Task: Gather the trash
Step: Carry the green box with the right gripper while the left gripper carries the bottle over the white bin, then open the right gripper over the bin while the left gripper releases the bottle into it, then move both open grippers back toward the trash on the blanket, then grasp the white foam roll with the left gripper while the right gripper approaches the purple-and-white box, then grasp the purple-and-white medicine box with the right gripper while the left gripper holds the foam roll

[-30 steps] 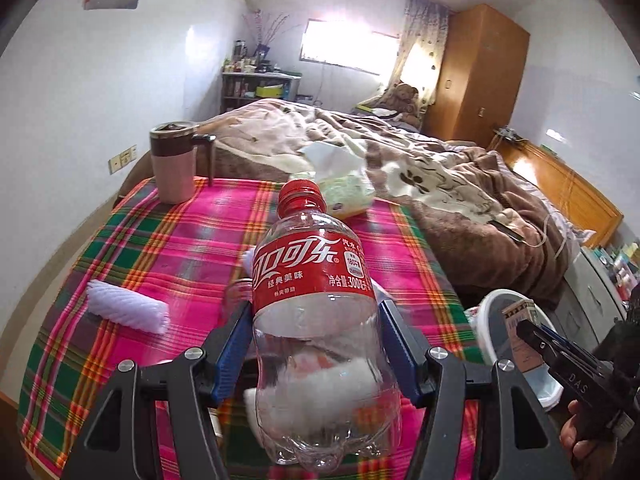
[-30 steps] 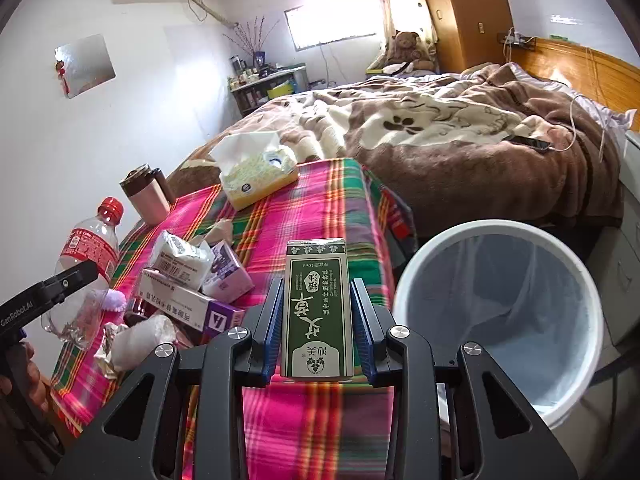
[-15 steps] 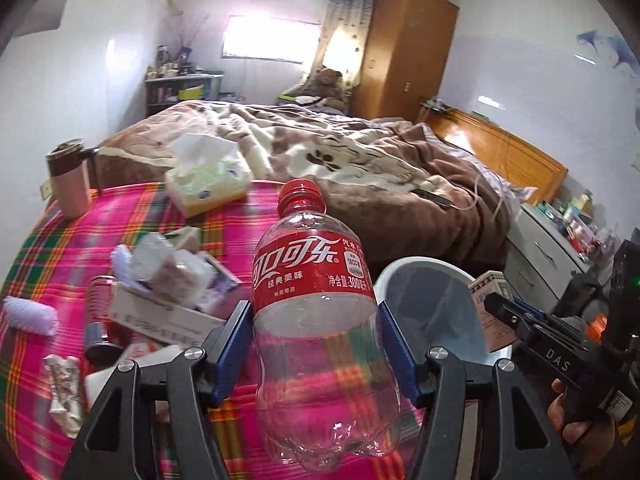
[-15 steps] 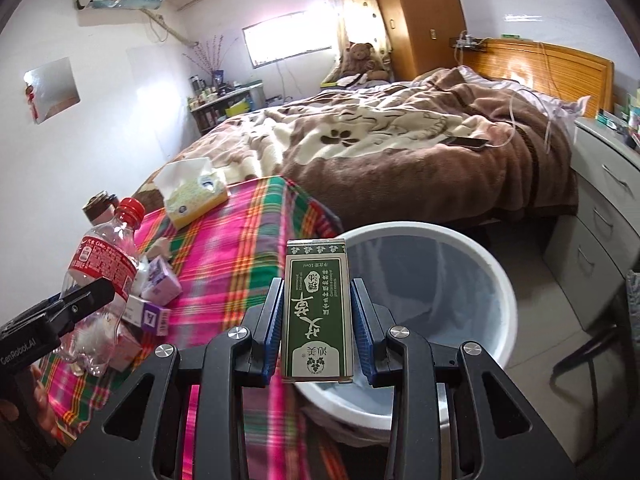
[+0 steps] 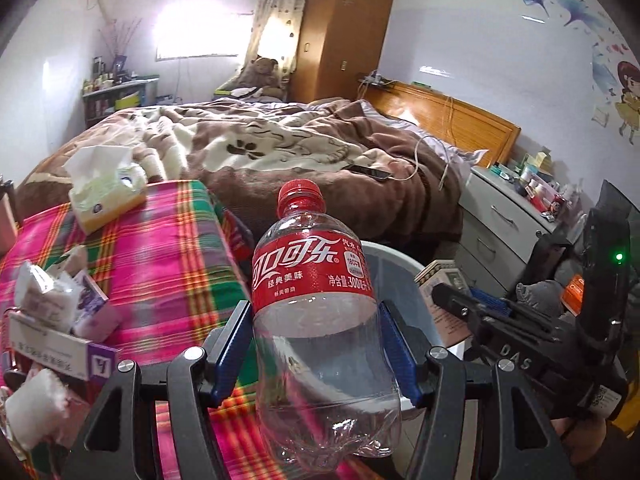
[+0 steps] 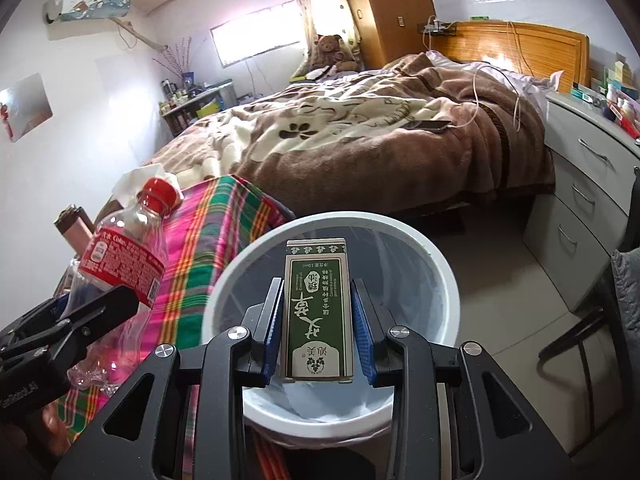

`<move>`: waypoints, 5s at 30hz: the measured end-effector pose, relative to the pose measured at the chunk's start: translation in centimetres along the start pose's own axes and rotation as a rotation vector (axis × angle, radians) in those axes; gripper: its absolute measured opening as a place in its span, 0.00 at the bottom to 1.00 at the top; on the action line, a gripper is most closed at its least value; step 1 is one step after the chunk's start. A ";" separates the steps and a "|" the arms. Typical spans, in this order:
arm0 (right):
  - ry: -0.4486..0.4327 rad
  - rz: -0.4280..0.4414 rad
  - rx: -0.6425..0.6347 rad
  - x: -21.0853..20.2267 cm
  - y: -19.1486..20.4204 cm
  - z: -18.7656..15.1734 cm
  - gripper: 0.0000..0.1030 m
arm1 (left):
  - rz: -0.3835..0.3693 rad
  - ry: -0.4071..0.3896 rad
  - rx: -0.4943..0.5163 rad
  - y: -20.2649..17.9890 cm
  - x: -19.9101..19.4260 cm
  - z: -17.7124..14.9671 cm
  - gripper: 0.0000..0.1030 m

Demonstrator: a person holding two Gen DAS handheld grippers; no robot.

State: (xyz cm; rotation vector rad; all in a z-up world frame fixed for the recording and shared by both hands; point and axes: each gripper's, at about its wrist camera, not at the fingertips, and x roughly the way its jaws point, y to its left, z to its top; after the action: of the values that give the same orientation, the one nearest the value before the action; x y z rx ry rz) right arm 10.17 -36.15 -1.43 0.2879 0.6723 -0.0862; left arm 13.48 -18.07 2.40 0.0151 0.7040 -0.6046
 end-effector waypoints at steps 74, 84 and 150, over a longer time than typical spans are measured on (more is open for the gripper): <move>-0.001 0.186 -0.159 1.4 11.1 -1.6 0.66 | 0.300 -0.062 -0.125 13.5 -9.1 -5.8 0.69; 0.081 0.280 -0.182 4.0 15.0 -2.7 0.66 | 0.338 -0.012 -0.121 17.8 -10.3 -7.8 0.69; 0.187 0.429 -0.649 7.0 25.4 -6.6 0.23 | 0.382 0.077 -0.255 25.2 -10.1 -10.5 0.32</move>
State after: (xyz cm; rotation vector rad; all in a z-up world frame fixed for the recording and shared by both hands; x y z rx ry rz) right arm 15.97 -9.81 -4.75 -0.1930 0.7734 0.5675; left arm 14.32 10.28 -4.18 -0.0624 0.8236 -0.1464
